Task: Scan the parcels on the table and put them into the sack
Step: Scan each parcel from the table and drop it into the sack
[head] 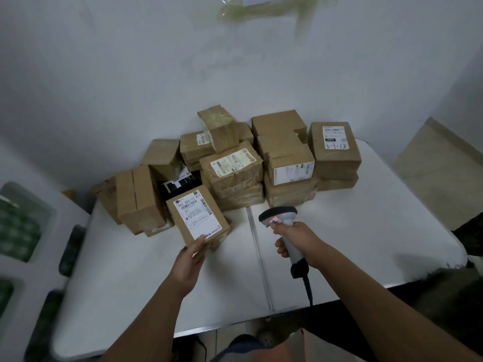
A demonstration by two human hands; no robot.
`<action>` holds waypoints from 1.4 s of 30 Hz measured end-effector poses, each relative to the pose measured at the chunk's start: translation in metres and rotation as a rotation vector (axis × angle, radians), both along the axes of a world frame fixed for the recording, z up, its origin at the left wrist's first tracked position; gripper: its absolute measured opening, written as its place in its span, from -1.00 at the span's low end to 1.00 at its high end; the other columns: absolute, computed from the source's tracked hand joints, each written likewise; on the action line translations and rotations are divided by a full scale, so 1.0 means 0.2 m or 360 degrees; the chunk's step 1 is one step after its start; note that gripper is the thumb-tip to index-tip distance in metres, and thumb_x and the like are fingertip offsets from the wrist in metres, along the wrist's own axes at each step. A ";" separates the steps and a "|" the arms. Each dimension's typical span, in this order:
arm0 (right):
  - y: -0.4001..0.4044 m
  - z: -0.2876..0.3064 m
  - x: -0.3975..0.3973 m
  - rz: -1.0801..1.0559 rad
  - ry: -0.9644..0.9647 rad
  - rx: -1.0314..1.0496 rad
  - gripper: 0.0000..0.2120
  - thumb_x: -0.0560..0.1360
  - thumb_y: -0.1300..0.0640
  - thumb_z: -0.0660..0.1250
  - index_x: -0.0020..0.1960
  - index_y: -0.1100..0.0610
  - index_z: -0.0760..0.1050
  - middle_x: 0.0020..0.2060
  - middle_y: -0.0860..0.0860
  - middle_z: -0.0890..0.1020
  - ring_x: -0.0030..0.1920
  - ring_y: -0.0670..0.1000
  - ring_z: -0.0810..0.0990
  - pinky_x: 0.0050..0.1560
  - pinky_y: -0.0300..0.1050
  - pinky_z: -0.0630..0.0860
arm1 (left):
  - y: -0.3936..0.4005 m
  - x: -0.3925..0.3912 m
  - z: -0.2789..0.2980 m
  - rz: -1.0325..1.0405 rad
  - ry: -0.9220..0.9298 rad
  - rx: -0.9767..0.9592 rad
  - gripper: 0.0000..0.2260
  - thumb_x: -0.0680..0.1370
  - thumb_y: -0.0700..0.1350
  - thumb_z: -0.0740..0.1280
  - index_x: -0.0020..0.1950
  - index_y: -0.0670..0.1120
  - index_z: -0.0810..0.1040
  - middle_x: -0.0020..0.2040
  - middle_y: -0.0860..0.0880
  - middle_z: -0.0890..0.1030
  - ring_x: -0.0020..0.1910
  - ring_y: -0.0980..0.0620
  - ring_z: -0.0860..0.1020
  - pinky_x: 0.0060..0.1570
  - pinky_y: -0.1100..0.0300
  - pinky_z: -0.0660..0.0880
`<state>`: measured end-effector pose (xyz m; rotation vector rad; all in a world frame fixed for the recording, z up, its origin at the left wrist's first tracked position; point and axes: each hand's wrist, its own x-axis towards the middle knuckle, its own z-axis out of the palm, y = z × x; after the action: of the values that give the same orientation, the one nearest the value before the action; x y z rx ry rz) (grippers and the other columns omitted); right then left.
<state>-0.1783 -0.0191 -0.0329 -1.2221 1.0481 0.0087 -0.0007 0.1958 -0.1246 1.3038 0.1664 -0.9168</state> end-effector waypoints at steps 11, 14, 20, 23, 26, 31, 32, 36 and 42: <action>-0.13 0.04 -0.54 -0.0141 -0.0051 0.0003 -0.73 0.55 0.08 0.37 0.05 0.31 0.49 -0.44 0.13 0.59 -0.49 0.04 0.54 -0.46 -0.19 0.50 | -0.12 -0.58 -0.04 -0.0480 0.0012 0.0114 -0.31 0.38 -0.07 0.55 0.44 -0.11 0.35 0.27 -0.06 0.61 0.28 -0.04 0.55 0.46 0.02 0.31; -0.19 0.07 -0.72 -0.0225 -0.0069 -0.0038 -0.71 0.54 0.05 0.38 0.02 0.29 0.51 -0.44 0.13 0.61 -0.46 0.04 0.57 -0.42 -0.17 0.51 | -0.24 -0.73 -0.07 -0.0652 -0.0025 0.0168 -0.22 0.37 -0.01 0.59 0.48 -0.09 0.28 0.32 -0.04 0.57 0.29 -0.02 0.54 0.36 0.10 0.41; -0.29 0.17 -1.03 -0.0359 -0.0093 -0.0081 -0.69 0.55 0.01 0.37 0.00 0.29 0.52 -0.42 0.13 0.61 -0.46 0.03 0.58 -0.39 -0.17 0.53 | -0.51 -0.98 -0.08 -0.0858 -0.0057 0.0174 -0.07 0.23 0.09 0.66 0.48 -0.10 0.28 0.30 -0.03 0.57 0.27 0.01 0.54 0.37 0.09 0.41; -0.33 0.20 -1.12 -0.0443 -0.0127 -0.0083 -0.68 0.55 -0.02 0.38 -0.03 0.28 0.51 -0.44 0.12 0.61 -0.47 0.02 0.57 -0.41 -0.17 0.52 | -0.64 -1.06 -0.08 -0.0915 -0.0060 0.0145 -0.06 0.23 0.07 0.66 0.48 -0.10 0.27 0.29 -0.03 0.57 0.26 0.01 0.55 0.31 0.13 0.45; -0.35 0.22 -1.18 -0.0496 -0.0146 -0.0089 -0.66 0.54 -0.03 0.39 -0.03 0.28 0.51 -0.44 0.12 0.61 -0.48 0.01 0.57 -0.42 -0.18 0.51 | -0.74 -1.10 -0.06 -0.0968 -0.0088 0.0135 -0.02 0.18 0.08 0.67 0.47 -0.10 0.27 0.29 -0.03 0.57 0.24 0.01 0.56 0.21 0.17 0.48; -0.36 0.26 -1.20 -0.0498 -0.0155 -0.0139 -0.68 0.55 -0.01 0.38 -0.02 0.28 0.50 -0.43 0.13 0.61 -0.47 0.02 0.57 -0.43 -0.18 0.50 | -0.85 -1.10 -0.06 -0.1048 -0.0108 0.0148 0.02 0.13 0.08 0.67 0.47 -0.10 0.25 0.30 -0.06 0.54 0.25 -0.03 0.54 0.34 0.08 0.45; -0.37 0.26 -1.20 -0.0500 -0.0149 -0.0150 -0.69 0.55 -0.01 0.38 -0.02 0.27 0.50 -0.43 0.12 0.60 -0.48 0.02 0.56 -0.43 -0.18 0.50 | -0.87 -1.09 -0.06 -0.1058 -0.0117 0.0153 0.02 0.13 0.08 0.68 0.47 -0.10 0.25 0.29 -0.06 0.54 0.25 -0.03 0.54 0.36 0.06 0.44; -0.36 0.28 -1.19 -0.0522 -0.0148 -0.0196 -0.72 0.55 0.01 0.37 -0.04 0.25 0.48 -0.45 0.11 0.59 -0.49 0.01 0.55 -0.45 -0.19 0.49 | -0.91 -1.08 -0.07 -0.1067 -0.0137 0.0190 -0.05 0.22 0.03 0.65 0.48 -0.11 0.24 0.30 -0.07 0.53 0.24 -0.04 0.53 0.36 0.05 0.43; -0.35 0.30 -1.17 -0.0536 -0.0102 -0.0265 -0.75 0.56 0.03 0.35 -0.07 0.23 0.48 -0.41 0.12 0.58 -0.47 0.01 0.54 -0.44 -0.18 0.49 | -0.95 -1.06 -0.07 -0.1110 -0.0137 0.0219 -0.16 0.32 -0.02 0.60 0.48 -0.09 0.23 0.29 -0.07 0.51 0.24 -0.05 0.53 0.36 0.03 0.44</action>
<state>-0.4118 -0.0888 0.0280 -1.1724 1.2050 -0.3822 -0.2119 0.0061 -0.1395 1.5576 -0.3211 -1.4491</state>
